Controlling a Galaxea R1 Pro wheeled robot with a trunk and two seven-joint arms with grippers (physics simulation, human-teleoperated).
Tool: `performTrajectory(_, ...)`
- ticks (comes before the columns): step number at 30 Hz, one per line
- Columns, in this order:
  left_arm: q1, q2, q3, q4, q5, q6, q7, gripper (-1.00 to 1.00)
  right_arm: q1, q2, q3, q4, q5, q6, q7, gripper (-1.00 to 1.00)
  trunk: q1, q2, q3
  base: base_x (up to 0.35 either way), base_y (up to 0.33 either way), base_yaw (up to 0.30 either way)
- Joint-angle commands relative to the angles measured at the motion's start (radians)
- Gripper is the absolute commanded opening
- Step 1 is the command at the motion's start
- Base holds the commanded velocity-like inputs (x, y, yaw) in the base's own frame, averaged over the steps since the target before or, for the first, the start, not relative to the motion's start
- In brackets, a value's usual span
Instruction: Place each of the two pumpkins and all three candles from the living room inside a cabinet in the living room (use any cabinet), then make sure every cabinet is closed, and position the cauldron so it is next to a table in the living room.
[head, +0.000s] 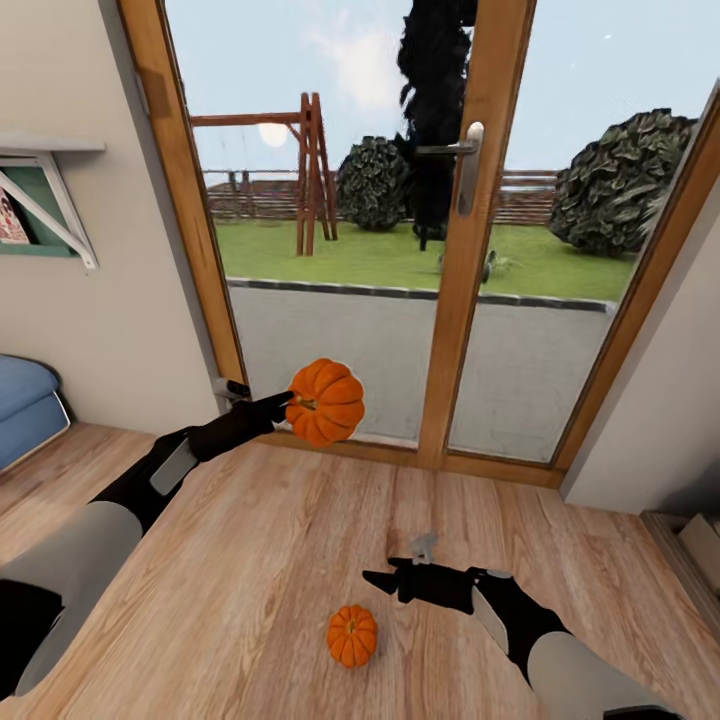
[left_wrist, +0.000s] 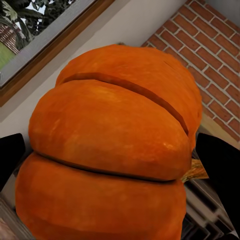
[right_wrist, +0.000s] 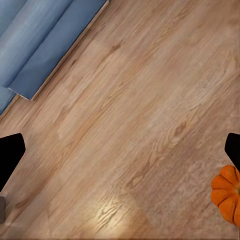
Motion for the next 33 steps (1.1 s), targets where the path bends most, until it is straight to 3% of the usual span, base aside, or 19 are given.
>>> performTrajectory(1,0.000,0.002,0.002,0.000,0.001,0.001,-0.004,-1.00,0.000,0.000,-0.003,0.001,-0.003,-0.002,-0.001,1.00,0.004,-0.007,-0.003,0.000,0.000,0.000)
performTrajectory(13,0.000,0.013,0.001,-0.013,0.001,0.008,-0.015,-1.00,0.000,-0.003,-0.005,-0.001,-0.007,-0.015,0.000,1.00,0.050,-0.091,-0.041,0.000,0.000,0.000)
performTrajectory(17,-0.001,0.019,0.001,-0.021,0.000,0.008,-0.102,-1.00,0.001,-0.003,-0.005,-0.002,-0.007,-0.027,0.000,1.00,0.065,-0.119,-0.053,0.000,0.000,0.000)
performTrajectory(21,0.000,0.018,0.001,-0.020,-0.001,0.008,-0.125,-1.00,0.001,-0.004,-0.005,-0.001,-0.008,-0.026,0.002,1.00,0.081,-0.147,-0.066,0.000,0.000,0.000)
performTrajectory(29,-0.001,0.006,-0.001,-0.023,-0.001,0.010,-0.132,-1.00,0.001,-0.028,-0.057,0.024,-0.011,-0.019,-0.048,1.00,0.111,-0.203,-0.091,0.000,0.000,0.000)
performTrajectory(33,0.000,-0.024,-0.001,-0.023,-0.001,0.012,-0.132,-1.00,0.000,-0.037,-0.061,0.021,-0.011,-0.015,-0.047,1.00,0.127,-0.231,-0.103,0.000,0.000,0.000)
